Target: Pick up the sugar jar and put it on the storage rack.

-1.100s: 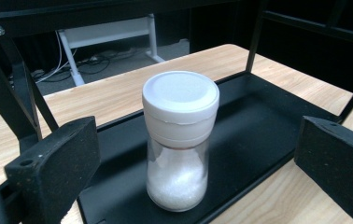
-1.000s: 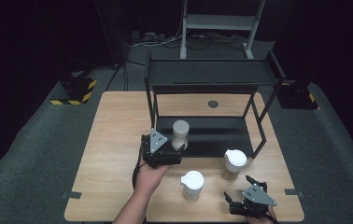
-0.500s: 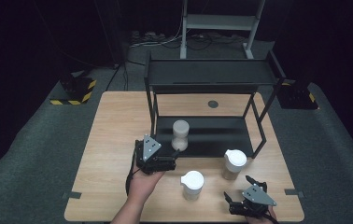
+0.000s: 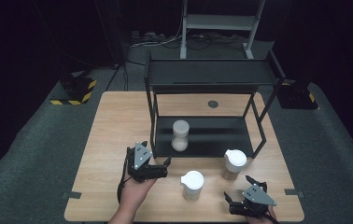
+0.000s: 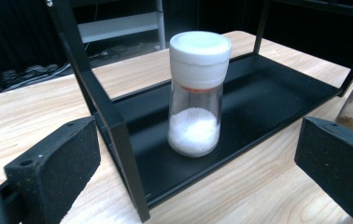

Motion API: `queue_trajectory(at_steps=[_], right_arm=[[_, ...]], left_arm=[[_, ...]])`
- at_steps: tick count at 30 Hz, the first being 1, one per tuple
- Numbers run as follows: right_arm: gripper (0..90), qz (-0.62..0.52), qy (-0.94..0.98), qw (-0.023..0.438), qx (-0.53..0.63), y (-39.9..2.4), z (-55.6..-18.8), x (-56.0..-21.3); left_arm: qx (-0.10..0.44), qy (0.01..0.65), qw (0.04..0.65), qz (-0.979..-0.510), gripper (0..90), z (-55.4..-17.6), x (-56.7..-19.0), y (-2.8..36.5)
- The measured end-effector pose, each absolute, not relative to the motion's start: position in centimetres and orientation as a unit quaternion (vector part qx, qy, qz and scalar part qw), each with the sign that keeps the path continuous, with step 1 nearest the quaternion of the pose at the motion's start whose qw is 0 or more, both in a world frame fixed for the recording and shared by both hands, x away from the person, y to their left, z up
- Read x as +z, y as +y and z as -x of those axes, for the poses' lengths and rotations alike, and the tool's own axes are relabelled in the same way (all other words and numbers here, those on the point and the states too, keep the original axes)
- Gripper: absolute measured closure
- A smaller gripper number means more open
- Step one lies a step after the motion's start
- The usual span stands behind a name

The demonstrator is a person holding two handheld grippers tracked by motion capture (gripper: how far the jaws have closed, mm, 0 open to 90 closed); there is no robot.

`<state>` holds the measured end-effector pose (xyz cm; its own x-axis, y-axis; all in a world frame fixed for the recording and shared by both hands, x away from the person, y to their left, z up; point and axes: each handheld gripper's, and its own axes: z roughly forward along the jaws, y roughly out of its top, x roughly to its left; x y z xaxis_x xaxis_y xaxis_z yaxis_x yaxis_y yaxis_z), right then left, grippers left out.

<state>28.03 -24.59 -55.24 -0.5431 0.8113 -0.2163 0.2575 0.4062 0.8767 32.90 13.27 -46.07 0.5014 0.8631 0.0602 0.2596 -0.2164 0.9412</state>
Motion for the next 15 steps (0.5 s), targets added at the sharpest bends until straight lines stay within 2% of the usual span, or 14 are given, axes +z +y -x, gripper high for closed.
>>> queue_trajectory(at_steps=[15], right_arm=[[0.0,-0.346,0.771,0.330,0.420,-24.6,-28.0,-55.2]], left_arm=[[0.304,0.401,0.476,-0.721,0.3,-31.1,-48.8,15.3]])
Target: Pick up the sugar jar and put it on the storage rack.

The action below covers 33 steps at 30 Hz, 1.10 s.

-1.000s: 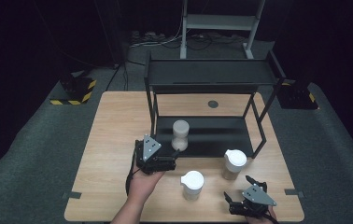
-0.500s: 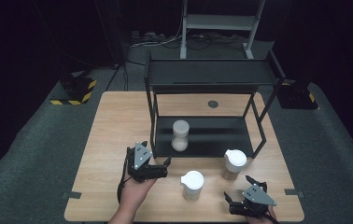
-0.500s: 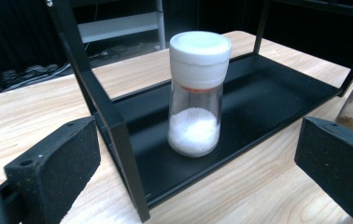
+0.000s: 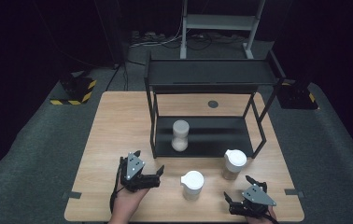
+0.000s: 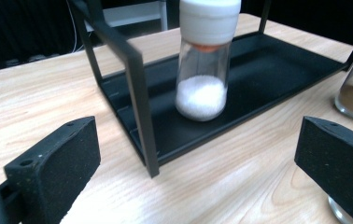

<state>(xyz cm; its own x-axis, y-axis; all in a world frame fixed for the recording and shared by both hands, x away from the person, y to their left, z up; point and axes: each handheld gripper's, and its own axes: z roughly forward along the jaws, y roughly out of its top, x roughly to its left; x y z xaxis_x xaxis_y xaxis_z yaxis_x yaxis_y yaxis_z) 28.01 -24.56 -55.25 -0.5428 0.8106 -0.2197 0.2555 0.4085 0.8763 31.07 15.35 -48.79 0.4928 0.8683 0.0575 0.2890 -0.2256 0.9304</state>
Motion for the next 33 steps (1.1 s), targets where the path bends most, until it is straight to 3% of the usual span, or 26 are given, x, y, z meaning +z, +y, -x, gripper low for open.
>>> queue_trajectory(at_steps=[24,33], right_arm=[[0.0,-0.347,0.771,0.334,0.418,-24.5,-28.0,-55.3],[0.0,-0.351,0.769,0.335,0.415,-24.5,-28.1,-55.3]], left_arm=[[0.301,0.407,0.401,-0.764,0.2,-29.5,-55.1,17.5],[0.307,0.398,0.373,-0.780,0.5,-29.5,-55.2,16.9]])
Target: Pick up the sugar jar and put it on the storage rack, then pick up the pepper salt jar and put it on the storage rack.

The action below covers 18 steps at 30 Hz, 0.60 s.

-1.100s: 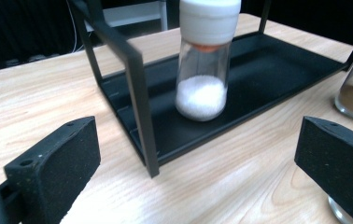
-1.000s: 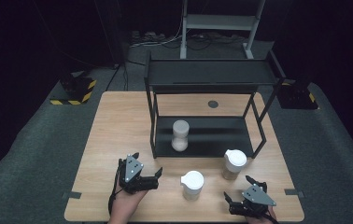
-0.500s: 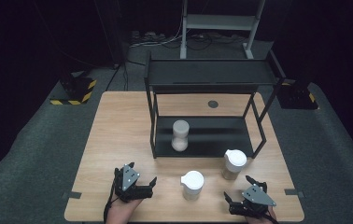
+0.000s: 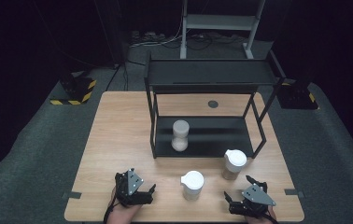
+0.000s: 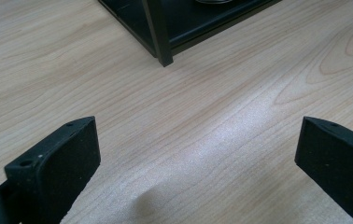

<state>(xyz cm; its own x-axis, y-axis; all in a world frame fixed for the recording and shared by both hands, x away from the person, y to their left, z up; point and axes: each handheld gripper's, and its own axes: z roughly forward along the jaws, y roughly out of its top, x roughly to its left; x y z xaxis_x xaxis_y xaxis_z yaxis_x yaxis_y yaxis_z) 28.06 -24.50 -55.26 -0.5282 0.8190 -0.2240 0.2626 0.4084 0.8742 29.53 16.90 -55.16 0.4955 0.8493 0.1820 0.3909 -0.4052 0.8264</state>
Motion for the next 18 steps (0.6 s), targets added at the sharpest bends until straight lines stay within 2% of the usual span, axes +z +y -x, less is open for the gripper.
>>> queue_trajectory(at_steps=[18], right_arm=[[0.0,-0.341,0.769,0.346,0.414,-24.36,-27.79,-55.30]], left_arm=[[0.307,0.384,0.367,-0.790,1.3,-29.44,-55.23,16.63]])
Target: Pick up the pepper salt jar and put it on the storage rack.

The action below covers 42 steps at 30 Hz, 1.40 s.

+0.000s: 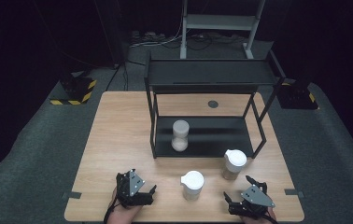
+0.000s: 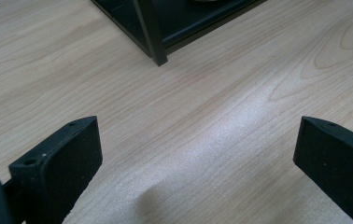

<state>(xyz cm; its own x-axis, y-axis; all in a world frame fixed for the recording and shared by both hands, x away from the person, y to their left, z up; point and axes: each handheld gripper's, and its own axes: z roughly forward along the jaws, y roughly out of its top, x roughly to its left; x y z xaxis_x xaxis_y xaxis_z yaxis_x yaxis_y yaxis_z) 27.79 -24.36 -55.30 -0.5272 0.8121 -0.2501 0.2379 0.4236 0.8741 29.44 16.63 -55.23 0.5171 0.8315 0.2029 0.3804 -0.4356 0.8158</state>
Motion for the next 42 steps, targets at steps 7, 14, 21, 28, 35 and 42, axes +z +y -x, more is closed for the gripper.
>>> queue_trajectory(at_steps=[7,14,21,28,35,42], right_arm=[[0.0,-0.338,0.764,0.350,0.424,-24.6,-27.6,-55.3],[0.0,-0.340,0.763,0.348,0.425,-24.8,-27.7,-55.3],[0.0,-0.328,0.753,0.358,0.444,-25.0,-27.3,-54.6],[0.0,-0.324,0.749,0.361,0.452,-24.8,-26.8,-53.9],[0.0,-0.316,0.744,0.364,0.463,-24.6,-26.3,-52.9],[0.0,-0.313,0.743,0.359,0.471,-24.1,-25.9,-52.4]], left_arm=[[0.307,0.367,0.365,-0.798,1.3,-29.3,-55.3,16.4],[0.310,0.361,0.362,-0.802,1.3,-29.3,-55.3,16.3],[0.308,0.361,0.367,-0.800,1.3,-29.2,-55.3,16.4],[0.307,0.360,0.367,-0.801,1.3,-29.2,-55.3,16.4],[0.307,0.357,0.366,-0.803,1.3,-29.2,-55.3,16.3],[0.303,0.357,0.369,-0.803,1.3,-29.3,-55.3,16.4]])
